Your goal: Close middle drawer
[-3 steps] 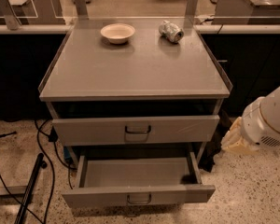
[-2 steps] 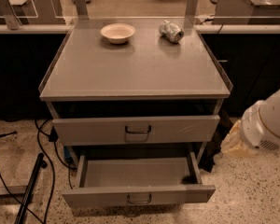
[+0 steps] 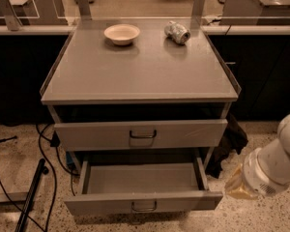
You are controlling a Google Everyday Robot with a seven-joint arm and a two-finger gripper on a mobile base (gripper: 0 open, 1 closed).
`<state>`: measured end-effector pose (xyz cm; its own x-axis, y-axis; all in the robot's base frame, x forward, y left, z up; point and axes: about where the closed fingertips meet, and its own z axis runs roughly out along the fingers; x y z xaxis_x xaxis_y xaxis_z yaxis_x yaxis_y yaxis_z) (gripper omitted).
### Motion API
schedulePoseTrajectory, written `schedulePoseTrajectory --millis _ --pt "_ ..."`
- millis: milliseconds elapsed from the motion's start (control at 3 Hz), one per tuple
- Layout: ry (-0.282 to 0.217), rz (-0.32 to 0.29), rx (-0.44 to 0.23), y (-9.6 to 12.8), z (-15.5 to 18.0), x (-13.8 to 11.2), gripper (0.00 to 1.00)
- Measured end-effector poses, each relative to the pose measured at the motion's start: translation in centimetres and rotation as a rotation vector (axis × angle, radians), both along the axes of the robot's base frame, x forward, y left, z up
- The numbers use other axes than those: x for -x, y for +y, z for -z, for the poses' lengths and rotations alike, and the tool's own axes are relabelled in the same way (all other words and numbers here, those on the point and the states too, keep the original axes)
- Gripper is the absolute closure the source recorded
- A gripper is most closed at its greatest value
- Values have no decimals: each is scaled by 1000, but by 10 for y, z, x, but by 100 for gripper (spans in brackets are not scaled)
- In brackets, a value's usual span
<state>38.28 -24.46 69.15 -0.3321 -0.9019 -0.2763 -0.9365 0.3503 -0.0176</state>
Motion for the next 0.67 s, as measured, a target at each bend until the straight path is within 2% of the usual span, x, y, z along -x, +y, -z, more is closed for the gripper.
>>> schedulePoseTrajectory --millis 333,667 --pt "30 31 -125 2 78 17 100" --pt "30 31 -125 2 78 17 100"
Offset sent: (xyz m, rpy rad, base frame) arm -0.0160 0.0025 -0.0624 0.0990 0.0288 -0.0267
